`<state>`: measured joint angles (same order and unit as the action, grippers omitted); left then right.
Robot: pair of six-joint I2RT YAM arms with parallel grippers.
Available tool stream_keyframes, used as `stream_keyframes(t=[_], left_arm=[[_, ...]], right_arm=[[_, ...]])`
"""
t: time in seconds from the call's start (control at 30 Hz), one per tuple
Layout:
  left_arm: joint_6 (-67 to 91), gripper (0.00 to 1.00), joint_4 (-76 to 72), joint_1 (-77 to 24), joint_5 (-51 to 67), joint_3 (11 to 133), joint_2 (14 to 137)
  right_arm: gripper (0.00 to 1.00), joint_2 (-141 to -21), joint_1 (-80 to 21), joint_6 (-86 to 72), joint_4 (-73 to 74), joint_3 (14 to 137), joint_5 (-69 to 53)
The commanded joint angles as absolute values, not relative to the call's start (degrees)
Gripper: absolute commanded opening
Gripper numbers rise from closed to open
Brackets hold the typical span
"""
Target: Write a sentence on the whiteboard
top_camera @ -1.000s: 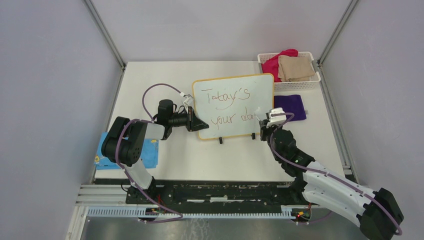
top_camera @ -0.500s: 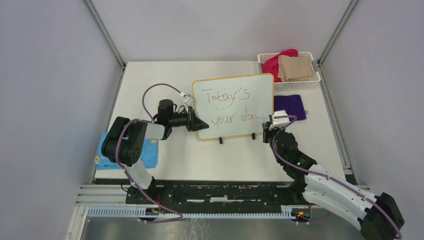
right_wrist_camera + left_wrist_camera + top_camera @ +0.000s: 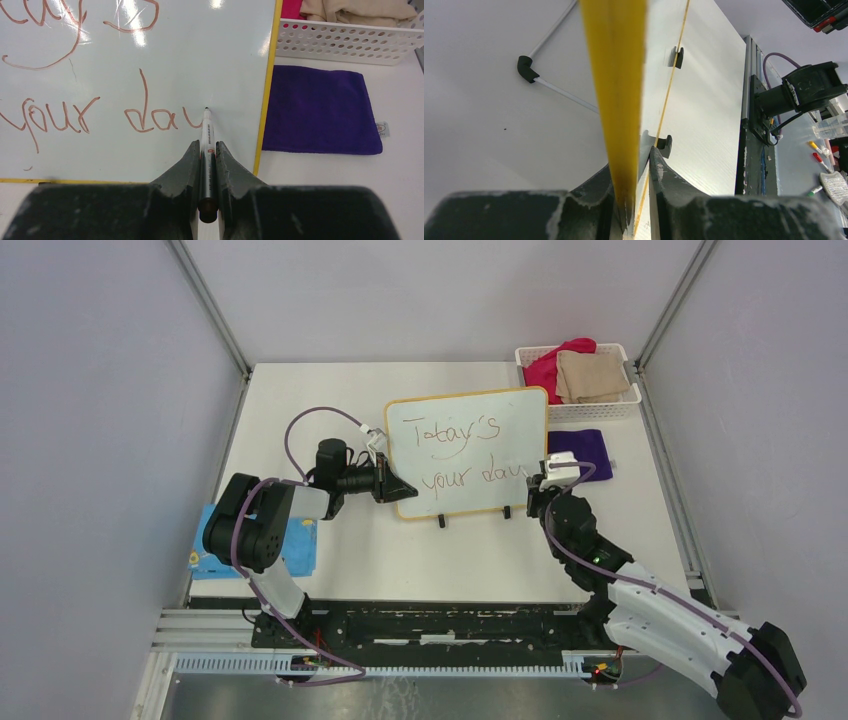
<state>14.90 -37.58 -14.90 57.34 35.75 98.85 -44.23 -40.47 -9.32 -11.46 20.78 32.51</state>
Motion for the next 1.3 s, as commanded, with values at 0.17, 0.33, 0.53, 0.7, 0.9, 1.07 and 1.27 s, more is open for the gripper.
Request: stream_keyframes(t=[0.17, 0.33, 0.53, 0.7, 0.9, 1.07, 1.27], left_arm=[[11.4, 0.02, -27.5, -16.3, 51.5, 35.0, 101.7], [11.5, 0.02, -27.4, -16.3, 51.5, 35.1, 101.7], [11.3, 0.02, -27.2, -16.3, 51.4, 35.1, 101.7], [11.4, 0.02, -27.2, -16.3, 51.4, 35.2, 101.8], [11.4, 0.02, -27.2, -16.4, 51.5, 35.1, 101.7], [11.4, 0.02, -27.1, -16.4, 51.5, 35.1, 101.7], [11.3, 0.02, -27.0, -16.4, 51.5, 35.1, 101.7]], right_arm=[[0.0, -45.0, -40.0, -9.3, -13.2, 22.6, 32.8], [0.0, -43.9, -40.1, -10.5, -12.6, 20.5, 31.9], [0.0, -42.5, -40.1, -11.4, -11.4, 18.2, 31.0], [0.0, -41.2, -40.1, -12.1, -10.5, 16.3, 29.5], [0.0, -39.8, -40.2, -13.4, -10.6, 14.3, 27.0], [0.0, -38.3, -40.2, -14.1, -11.2, 12.4, 25.0], [0.0, -38.0, -40.4, -14.9, -12.2, 11.3, 22.4]])
